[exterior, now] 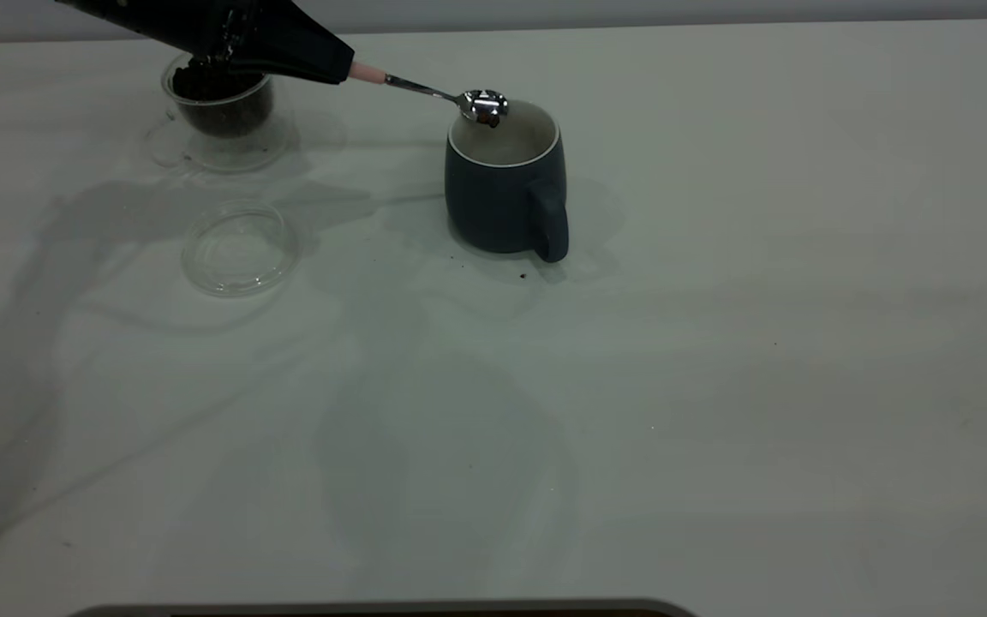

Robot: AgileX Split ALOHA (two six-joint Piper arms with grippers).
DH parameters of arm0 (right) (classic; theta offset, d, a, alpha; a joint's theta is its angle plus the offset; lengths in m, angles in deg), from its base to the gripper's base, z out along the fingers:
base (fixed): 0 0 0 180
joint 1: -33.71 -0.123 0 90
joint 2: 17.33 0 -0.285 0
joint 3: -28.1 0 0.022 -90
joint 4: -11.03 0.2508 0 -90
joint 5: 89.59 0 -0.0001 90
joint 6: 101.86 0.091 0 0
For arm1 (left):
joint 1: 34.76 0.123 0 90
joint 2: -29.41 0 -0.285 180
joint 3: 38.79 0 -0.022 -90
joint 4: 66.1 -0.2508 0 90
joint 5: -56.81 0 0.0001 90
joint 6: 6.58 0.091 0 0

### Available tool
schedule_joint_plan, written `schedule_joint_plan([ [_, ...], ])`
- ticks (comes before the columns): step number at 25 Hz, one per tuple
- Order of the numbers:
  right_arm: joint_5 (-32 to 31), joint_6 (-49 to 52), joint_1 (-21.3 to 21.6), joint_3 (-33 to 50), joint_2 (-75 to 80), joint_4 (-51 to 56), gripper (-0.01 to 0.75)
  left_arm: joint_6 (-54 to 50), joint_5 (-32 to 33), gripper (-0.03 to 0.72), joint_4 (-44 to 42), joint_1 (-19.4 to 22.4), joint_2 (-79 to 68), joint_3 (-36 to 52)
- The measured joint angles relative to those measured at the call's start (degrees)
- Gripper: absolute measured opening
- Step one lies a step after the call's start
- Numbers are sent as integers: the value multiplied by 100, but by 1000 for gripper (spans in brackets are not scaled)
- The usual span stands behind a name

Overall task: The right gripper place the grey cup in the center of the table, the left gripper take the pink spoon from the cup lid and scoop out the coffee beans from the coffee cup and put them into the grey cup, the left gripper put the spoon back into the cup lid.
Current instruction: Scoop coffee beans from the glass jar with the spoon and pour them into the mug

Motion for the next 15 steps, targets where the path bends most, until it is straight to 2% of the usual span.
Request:
schedule_joint_plan([
  [9,0,0,0,0,0,0,587,292,125,125,190,0,0,0],
  [15,0,6,0,0,0,0,587,-339,937,125,252,92,7,0],
])
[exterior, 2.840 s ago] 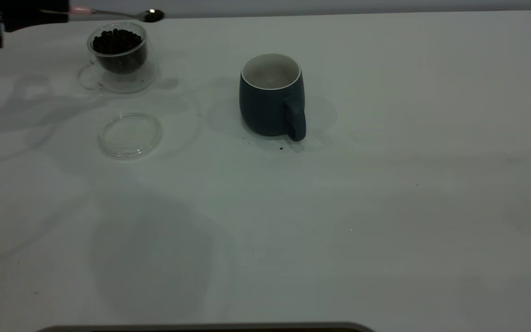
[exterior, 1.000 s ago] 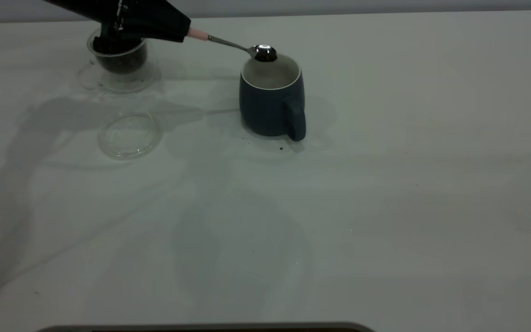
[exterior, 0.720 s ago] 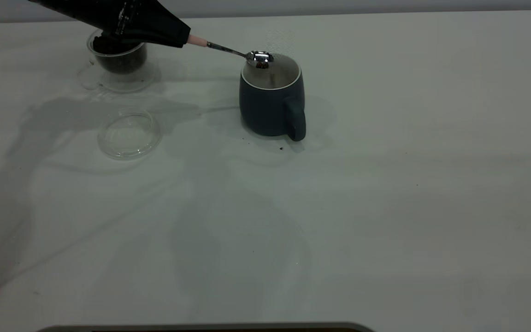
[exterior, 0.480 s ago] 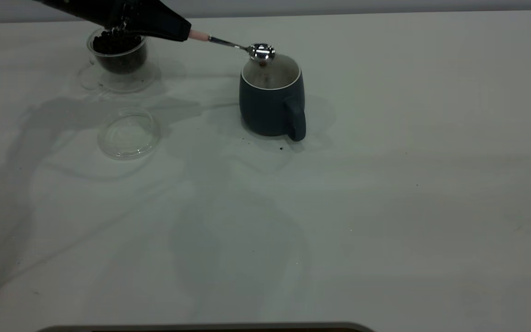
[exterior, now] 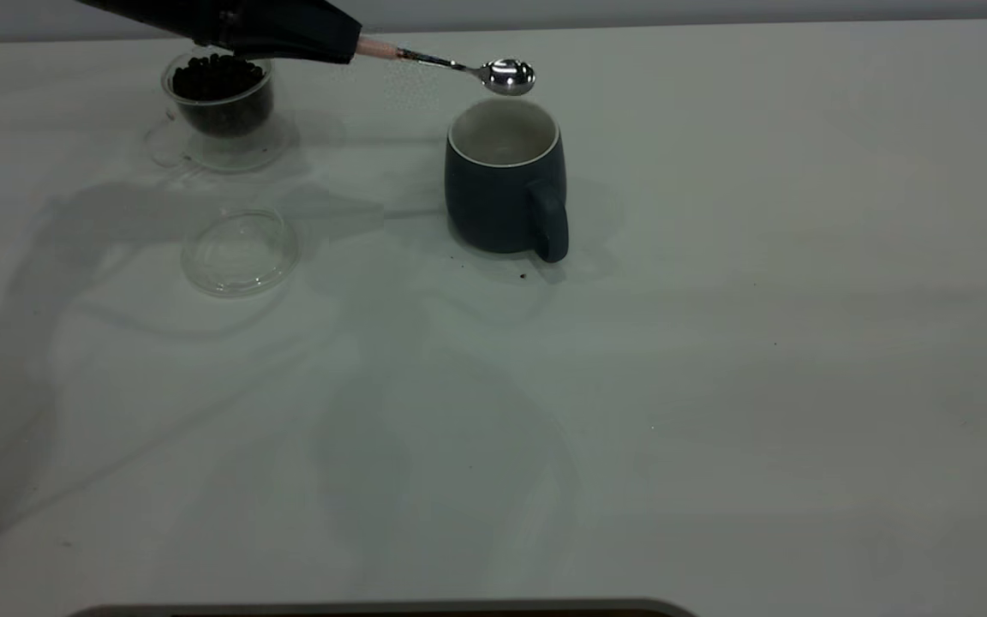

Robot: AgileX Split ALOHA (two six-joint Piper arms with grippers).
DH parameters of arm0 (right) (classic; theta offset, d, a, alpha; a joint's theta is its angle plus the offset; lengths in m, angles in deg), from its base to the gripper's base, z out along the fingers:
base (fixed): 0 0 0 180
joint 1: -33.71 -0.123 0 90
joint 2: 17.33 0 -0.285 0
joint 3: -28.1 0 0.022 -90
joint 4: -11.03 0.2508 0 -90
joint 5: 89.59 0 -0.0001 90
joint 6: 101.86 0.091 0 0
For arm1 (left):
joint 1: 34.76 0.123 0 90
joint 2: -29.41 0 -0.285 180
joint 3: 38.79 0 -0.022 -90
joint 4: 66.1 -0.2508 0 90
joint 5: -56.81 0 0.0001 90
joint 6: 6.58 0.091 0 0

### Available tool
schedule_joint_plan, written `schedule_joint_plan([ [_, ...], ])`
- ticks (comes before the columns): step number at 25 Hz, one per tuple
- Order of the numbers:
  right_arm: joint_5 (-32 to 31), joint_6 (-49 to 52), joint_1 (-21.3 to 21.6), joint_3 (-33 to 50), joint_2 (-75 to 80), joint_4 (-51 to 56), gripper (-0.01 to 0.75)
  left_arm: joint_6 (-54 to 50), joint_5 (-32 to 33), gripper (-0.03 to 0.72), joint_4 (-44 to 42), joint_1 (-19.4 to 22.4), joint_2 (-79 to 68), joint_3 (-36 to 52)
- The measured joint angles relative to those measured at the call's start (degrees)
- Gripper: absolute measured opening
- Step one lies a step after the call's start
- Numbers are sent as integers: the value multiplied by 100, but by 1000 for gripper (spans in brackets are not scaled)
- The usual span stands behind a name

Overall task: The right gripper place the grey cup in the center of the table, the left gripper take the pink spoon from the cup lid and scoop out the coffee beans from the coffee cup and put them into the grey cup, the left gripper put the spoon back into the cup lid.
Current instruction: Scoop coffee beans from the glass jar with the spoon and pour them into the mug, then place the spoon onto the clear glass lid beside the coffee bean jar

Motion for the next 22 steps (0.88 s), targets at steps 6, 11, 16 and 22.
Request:
schedule_joint_plan([
  [6,0,0,0,0,0,0,587,-602,49,125,-448,256,413,82],
  [11,0,0,0,0,0,0,587,-414,116,125,-291,538,1006,1040],
  [16,0,0,0,0,0,0,587,93,100,125,127,1308,1245,2138],
  [22,0,-6,0,0,0,0,587,404,-80,125,238,2179,1257,3005],
])
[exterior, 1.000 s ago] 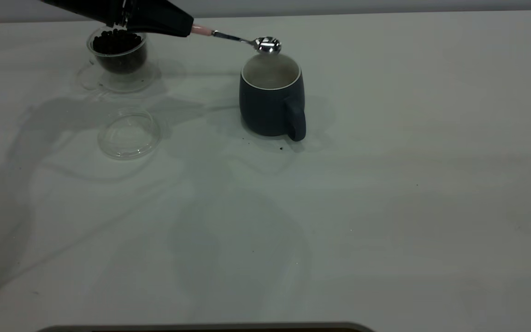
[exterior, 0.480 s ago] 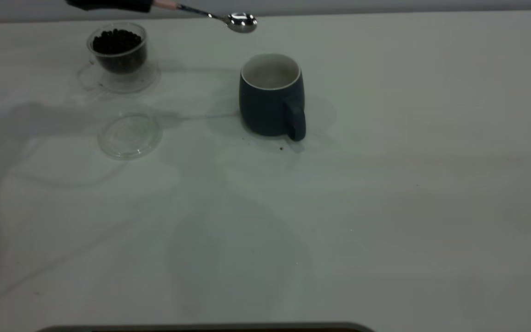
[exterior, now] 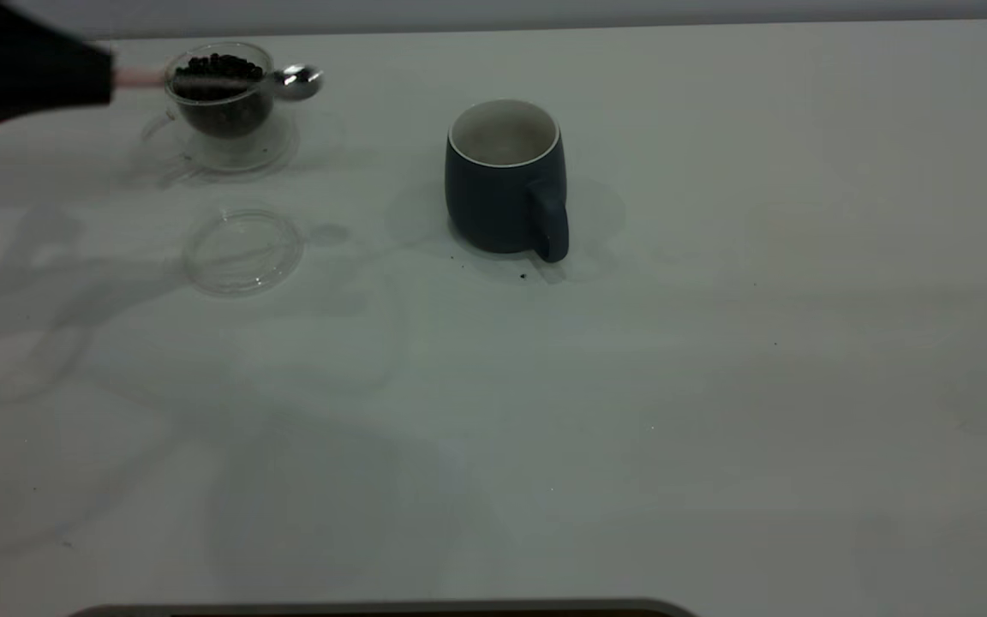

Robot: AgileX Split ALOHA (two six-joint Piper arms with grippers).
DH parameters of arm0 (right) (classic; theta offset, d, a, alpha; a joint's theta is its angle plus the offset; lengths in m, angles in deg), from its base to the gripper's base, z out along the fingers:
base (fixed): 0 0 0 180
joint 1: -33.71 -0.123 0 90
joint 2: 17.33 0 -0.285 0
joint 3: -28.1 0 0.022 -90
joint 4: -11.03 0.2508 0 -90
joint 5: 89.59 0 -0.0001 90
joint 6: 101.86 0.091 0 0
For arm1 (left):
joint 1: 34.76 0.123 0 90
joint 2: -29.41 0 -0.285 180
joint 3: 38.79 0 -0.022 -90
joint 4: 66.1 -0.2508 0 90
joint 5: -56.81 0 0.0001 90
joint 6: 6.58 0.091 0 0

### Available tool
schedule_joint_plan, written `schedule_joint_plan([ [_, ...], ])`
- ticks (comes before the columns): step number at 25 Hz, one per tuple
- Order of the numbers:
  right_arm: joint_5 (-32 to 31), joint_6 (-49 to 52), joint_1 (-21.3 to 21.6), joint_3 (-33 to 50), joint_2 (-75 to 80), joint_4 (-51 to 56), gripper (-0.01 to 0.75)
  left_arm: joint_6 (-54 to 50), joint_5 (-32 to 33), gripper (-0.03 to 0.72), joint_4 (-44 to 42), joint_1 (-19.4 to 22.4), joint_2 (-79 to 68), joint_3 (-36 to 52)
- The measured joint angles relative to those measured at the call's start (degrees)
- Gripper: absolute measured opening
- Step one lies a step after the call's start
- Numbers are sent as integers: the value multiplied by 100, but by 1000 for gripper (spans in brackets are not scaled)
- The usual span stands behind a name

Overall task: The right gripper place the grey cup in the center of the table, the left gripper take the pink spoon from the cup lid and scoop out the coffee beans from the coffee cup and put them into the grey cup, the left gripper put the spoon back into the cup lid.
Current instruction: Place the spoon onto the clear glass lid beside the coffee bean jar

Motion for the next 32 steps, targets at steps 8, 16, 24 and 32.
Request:
schedule_joint_plan([
  [8,0,6,0,0,0,0,587,-571,-809,125,-194,477,-181,248],
  [16,0,0,0,0,0,0,587,-663,-1181,125,-290,477,-661,248],
  [24,0,0,0,0,0,0,587,-305,-1406,125,74,418,-959,248],
  [32,0,7,0,0,0,0,587,-51,-1406,125,595,149,-1201,248],
])
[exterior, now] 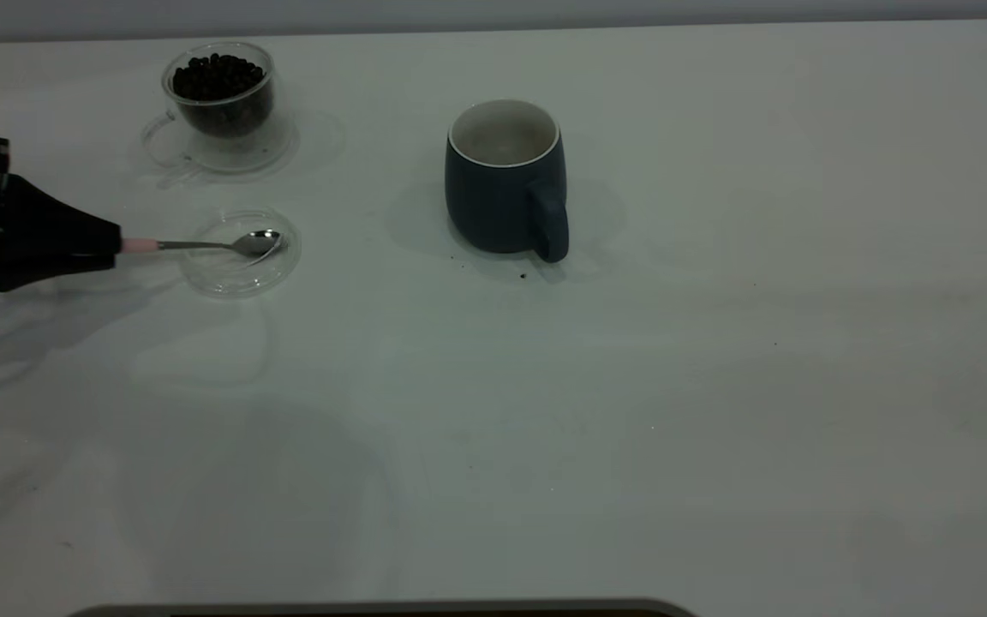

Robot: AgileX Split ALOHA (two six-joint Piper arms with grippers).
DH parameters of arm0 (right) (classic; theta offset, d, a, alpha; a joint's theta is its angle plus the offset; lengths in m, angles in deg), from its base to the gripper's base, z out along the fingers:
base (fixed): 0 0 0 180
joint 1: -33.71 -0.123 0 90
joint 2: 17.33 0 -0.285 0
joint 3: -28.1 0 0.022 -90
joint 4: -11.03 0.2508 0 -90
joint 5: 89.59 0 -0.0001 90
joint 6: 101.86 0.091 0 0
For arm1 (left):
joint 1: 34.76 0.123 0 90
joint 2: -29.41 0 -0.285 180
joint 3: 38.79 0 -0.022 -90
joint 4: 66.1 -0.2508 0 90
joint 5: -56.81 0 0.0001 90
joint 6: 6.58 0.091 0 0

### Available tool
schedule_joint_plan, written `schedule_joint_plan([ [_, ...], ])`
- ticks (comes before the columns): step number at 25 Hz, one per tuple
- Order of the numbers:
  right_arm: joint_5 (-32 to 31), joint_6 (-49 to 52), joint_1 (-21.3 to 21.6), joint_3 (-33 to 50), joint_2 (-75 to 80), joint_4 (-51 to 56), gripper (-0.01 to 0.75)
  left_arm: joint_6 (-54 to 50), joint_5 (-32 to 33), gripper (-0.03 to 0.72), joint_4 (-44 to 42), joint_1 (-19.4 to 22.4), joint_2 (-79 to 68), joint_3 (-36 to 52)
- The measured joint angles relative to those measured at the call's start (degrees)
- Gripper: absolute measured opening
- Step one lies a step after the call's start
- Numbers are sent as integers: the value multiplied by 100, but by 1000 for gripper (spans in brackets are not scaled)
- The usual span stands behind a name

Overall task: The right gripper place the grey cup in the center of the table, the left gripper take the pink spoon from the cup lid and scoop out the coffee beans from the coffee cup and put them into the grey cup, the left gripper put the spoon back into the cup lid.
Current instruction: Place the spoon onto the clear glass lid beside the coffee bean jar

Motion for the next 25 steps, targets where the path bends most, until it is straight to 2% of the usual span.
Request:
schedule_joint_plan([
  [8,0,-5,0,0,0,0,587,104,14,125,350,-146,-108,0],
  [11,0,-5,0,0,0,0,587,104,1,160,349,-146,-110,0],
  [13,0,-5,0,0,0,0,587,104,-19,220,349,-146,-114,0],
  [18,0,-5,0,0,0,0,587,104,-44,436,349,-146,-114,0],
  [21,0,-5,0,0,0,0,587,104,-108,537,349,-146,-114,0],
  [25,0,-5,0,0,0,0,587,103,-369,587,344,-146,-114,0],
])
